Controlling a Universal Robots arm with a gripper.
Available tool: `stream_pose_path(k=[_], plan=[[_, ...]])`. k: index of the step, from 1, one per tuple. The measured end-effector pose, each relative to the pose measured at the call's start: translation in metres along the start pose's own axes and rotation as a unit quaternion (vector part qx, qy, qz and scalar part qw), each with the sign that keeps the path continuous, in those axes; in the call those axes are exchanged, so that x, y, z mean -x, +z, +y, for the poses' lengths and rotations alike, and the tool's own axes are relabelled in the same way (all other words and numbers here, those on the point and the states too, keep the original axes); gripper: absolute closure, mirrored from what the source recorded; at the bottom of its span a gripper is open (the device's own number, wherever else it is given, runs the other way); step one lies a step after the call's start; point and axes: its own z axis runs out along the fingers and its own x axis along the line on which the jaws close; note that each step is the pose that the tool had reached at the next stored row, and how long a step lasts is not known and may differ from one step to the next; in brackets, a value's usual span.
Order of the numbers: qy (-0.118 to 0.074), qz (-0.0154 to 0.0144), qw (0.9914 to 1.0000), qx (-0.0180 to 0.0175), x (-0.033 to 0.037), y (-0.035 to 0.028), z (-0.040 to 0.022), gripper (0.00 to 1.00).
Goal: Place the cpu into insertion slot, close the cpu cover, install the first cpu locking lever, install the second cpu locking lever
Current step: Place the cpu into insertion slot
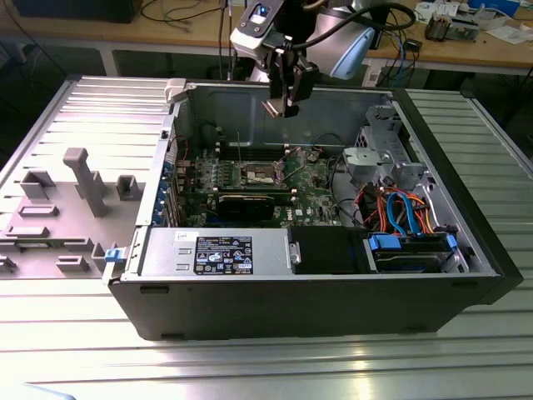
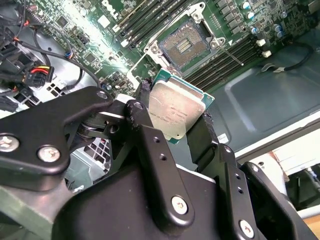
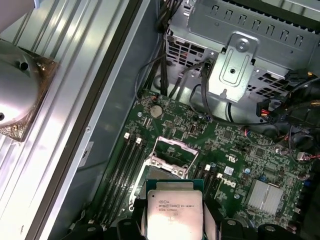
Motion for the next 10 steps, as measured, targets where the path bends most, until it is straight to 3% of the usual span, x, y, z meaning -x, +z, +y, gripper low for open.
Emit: stream_pose_path(k=[10], plan=[[0.032, -0.0019, 0.99947, 0.0003, 0.0, 0.0003, 0.0, 0.46]])
